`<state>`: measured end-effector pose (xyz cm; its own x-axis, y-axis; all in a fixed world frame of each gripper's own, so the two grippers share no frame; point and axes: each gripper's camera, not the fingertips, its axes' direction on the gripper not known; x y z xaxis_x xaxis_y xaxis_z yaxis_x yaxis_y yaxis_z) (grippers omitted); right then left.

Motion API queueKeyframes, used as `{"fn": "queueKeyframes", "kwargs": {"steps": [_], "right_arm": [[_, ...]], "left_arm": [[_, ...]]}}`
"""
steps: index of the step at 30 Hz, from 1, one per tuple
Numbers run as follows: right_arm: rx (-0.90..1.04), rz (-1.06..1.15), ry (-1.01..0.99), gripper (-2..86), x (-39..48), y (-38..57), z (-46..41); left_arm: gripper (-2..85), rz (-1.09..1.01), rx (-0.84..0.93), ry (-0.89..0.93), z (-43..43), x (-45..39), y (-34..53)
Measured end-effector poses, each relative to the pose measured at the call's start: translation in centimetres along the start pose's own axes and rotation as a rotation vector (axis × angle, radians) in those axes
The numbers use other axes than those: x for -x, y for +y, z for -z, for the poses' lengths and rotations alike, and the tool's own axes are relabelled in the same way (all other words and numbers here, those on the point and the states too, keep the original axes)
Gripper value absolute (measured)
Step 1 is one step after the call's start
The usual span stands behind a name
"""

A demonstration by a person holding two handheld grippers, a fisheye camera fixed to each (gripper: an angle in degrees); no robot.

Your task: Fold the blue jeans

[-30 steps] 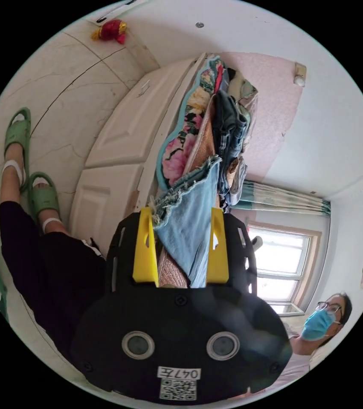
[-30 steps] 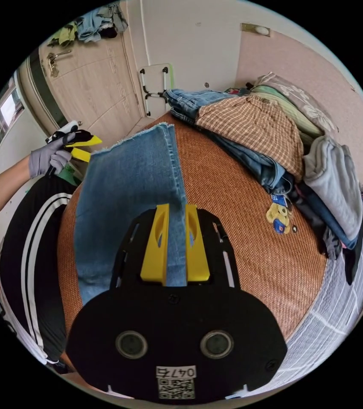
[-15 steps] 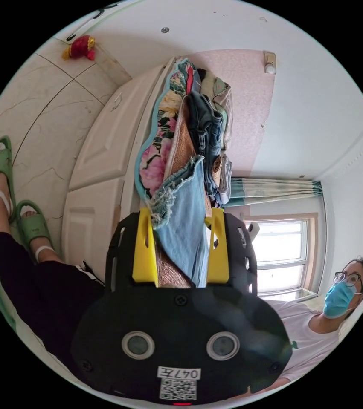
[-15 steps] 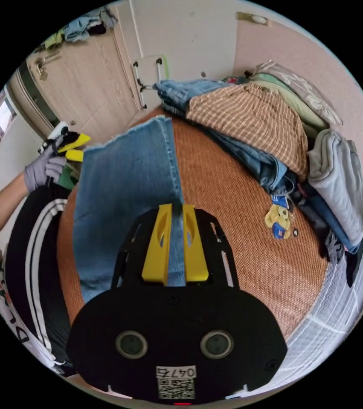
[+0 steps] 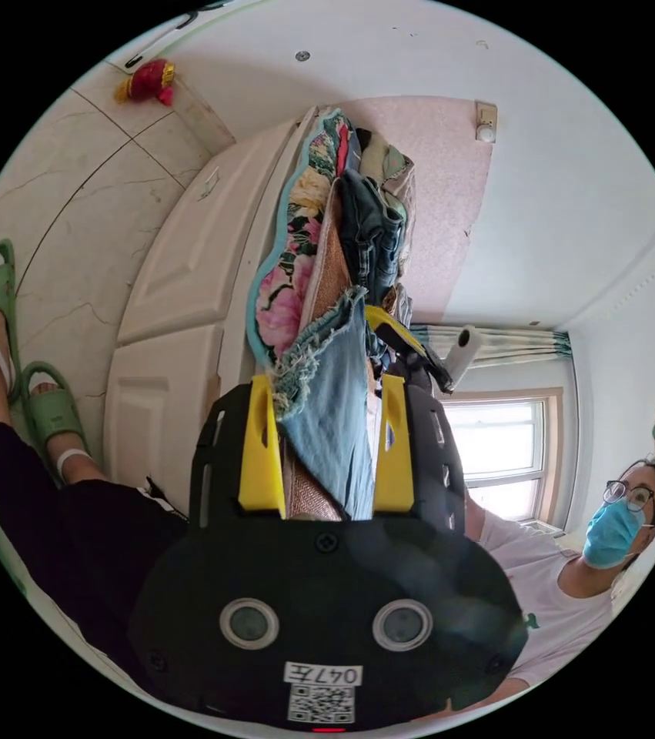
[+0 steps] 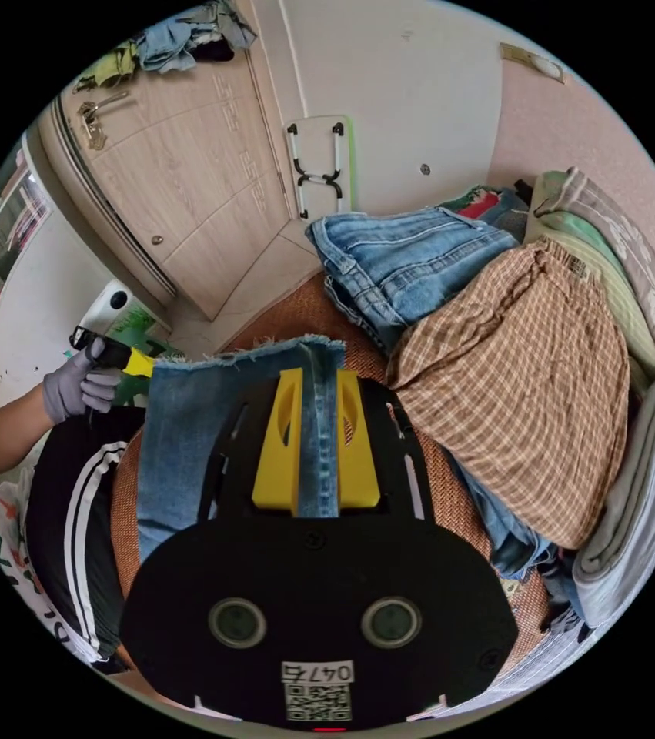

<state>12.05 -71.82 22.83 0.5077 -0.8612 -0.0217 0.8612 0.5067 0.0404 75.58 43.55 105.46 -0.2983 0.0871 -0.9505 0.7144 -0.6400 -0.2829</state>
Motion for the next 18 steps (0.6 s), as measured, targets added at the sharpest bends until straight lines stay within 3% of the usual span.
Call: {"fn": "queueKeyframes", "kwargs": {"steps": [3,7,10,14,18], "right_arm": [[0.01,0.003,-0.049,-0.5,0.2,-0.3,0.0],[-0.082,0.002,0.081,-0.9,1.5,-0.2,1.7],[0.035,-0.026,0.095,-0.3,0.8,-0.6,-1.6],[-0.029,-0.116,0.039,4.2,0.0,0.4,-0.1],[-0.191,-0.18,0.026,2.8,0.9,6.0,5.6]], "left_arm": [[18.3,-0.014,0.014,-0.004,0.1,-0.2,-1.0],[17.0,-0.041,0.023,-0.031,0.4,-0.7,-2.6],[13.9,-0.065,0.043,-0.102,0.3,-1.4,-4.1],[5.1,-0.12,0.047,-0.22,0.9,-3.1,-6.1],[0.5,-0.167,-0.002,-0.157,2.5,-4.2,-7.5]]}}
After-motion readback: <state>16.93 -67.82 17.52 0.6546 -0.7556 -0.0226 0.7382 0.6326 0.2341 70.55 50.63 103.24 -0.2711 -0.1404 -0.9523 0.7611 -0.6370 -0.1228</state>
